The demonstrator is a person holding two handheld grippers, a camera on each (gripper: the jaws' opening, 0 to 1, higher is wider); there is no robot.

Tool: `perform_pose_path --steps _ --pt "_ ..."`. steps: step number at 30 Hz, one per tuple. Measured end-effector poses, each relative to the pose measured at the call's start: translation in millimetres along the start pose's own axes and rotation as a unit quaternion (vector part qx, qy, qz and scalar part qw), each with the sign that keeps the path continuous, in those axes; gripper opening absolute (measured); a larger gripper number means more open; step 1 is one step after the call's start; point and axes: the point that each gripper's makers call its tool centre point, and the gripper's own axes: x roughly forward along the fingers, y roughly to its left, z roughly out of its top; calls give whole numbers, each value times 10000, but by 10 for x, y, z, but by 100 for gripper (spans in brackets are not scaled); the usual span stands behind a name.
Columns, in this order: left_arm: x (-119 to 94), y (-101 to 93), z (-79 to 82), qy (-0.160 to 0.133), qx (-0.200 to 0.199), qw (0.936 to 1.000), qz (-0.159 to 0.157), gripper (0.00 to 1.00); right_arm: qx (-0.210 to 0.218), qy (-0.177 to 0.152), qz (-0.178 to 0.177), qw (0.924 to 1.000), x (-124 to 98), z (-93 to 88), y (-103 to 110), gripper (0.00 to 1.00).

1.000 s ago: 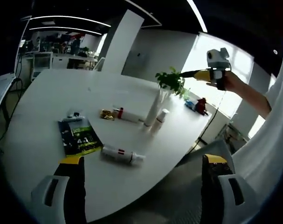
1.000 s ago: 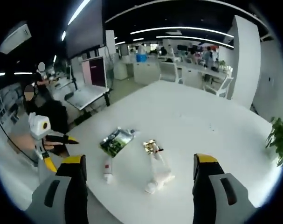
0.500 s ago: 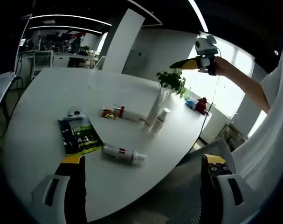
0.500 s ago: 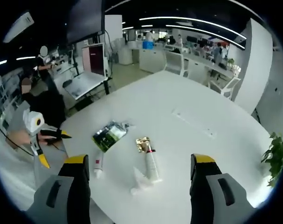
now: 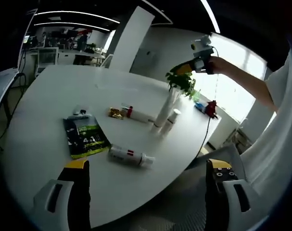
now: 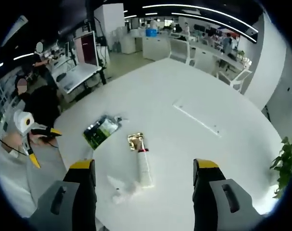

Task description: Arrange the skincare products in the storage area until every visible bottle or jar stands upright without overlapping.

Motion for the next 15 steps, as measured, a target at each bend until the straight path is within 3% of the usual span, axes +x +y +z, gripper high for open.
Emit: perform_pose_path --steps 15 --pt "98 84 -46 165 -198 9997 57 90 -467 940 290 9941 635 -264 -297 74"
